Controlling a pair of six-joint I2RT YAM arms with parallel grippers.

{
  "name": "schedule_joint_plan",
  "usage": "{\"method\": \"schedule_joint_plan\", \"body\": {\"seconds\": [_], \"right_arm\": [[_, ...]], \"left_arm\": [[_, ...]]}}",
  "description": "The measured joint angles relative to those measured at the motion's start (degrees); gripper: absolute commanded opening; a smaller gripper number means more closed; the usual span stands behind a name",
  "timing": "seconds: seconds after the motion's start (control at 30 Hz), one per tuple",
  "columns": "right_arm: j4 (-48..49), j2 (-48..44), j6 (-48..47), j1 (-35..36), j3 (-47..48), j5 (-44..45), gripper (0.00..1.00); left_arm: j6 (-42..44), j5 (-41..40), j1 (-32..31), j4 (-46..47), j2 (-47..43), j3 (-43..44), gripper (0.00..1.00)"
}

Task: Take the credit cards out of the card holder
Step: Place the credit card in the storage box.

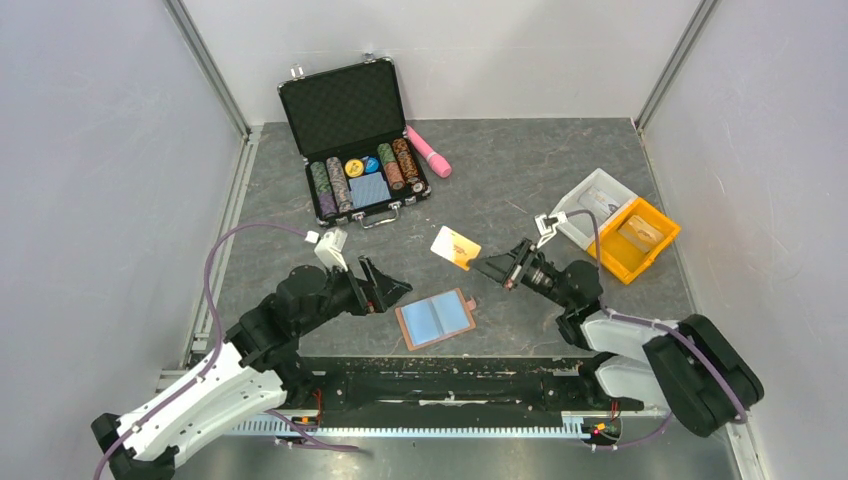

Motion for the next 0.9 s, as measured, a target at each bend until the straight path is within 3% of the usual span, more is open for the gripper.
{"method": "schedule_joint_plan", "body": {"seconds": [0.33, 0.67, 0.9], "right_arm": [[-44.33, -6.01, -21.55, -7.32, 20.85, 2.25, 0.0], [-80.41, -3.61, -38.82, -26.6, 37.88, 6.03, 0.0], [-96.24, -3.08, -46.82, -43.17, 46.71, 8.63, 0.0]], "left_arm": [[10.71, -4.79, -0.02, -11.19, 0.87, 7.5, 1.0], [18.78, -5.97, -0.02, -15.89, 2.51, 8.76, 1.0], [20.15, -5.05, -0.02, -16.65, 2.64, 8.76, 1.0]]}}
